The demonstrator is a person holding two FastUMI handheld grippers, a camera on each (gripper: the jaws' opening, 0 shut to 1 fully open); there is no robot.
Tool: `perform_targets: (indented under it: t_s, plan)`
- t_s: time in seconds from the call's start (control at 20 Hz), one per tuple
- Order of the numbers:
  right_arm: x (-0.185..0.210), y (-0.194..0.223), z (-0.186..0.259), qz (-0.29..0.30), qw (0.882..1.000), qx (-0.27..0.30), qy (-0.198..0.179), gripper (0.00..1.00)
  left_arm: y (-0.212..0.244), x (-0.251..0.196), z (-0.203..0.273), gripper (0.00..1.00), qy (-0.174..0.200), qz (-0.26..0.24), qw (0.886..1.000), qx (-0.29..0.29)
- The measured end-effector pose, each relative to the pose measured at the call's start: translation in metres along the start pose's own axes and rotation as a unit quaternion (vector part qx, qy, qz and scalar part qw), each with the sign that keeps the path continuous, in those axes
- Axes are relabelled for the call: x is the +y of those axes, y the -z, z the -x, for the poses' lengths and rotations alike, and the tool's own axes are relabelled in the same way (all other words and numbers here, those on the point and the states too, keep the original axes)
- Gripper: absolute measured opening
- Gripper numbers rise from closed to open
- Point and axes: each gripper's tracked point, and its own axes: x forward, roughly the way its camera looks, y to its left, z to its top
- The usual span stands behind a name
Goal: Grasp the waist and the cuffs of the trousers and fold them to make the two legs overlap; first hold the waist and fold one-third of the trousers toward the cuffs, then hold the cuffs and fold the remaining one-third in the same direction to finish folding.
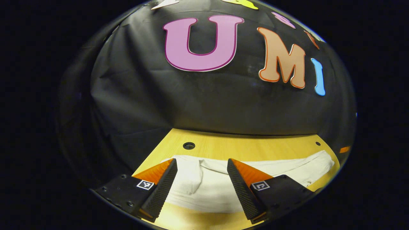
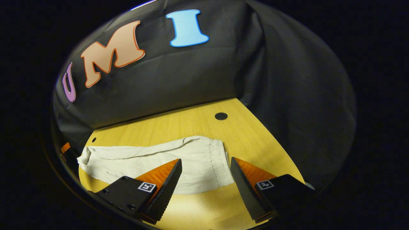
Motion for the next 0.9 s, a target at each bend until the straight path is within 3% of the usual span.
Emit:
perform_targets:
  t_s: [0.05, 0.35, 0.5, 0.55, 0.65, 0.7, 0.75, 0.85, 0.9]
  plan:
    - [-0.007, 0.009, 0.003, -0.016, 1.0, 0.007, -0.001, 0.94, 0.003, -0.004, 0.015, 0.94, 0.001, 0.001, 1.0, -0.001]
    - [-0.027, 0.052, -0.014, -0.101, 0.994, 0.044, -0.021, 0.98, 0.011, -0.036, 0.073, 0.97, -0.018, 0.02, 1.0, -0.009]
    - [-0.034, 0.072, -0.033, -0.149, 0.986, 0.065, -0.026, 0.89, 0.01, -0.045, 0.088, 0.94, -0.034, 0.041, 0.998, -0.015]
    - [-0.037, 0.075, -0.039, -0.16, 0.985, 0.067, -0.026, 0.95, 0.009, -0.047, 0.091, 0.94, -0.042, 0.044, 0.998, -0.015]
    - [-0.043, 0.077, -0.049, -0.181, 0.981, 0.071, -0.028, 0.88, 0.012, -0.052, 0.1, 0.94, -0.054, 0.043, 0.997, -0.014]
    - [-0.043, 0.077, -0.052, -0.193, 0.978, 0.069, -0.031, 0.95, 0.013, -0.054, 0.103, 0.94, -0.059, 0.039, 0.997, -0.014]
    - [-0.043, 0.074, -0.057, -0.202, 0.976, 0.067, -0.036, 0.94, 0.013, -0.057, 0.106, 0.94, -0.064, 0.033, 0.997, -0.012]
    - [-0.042, 0.069, -0.064, -0.215, 0.973, 0.062, -0.048, 0.85, 0.013, -0.062, 0.112, 0.94, -0.072, 0.022, 0.997, -0.014]
    - [-0.04, 0.067, -0.065, -0.226, 0.971, 0.061, -0.053, 0.93, 0.012, -0.066, 0.114, 0.94, -0.073, 0.022, 0.997, -0.015]
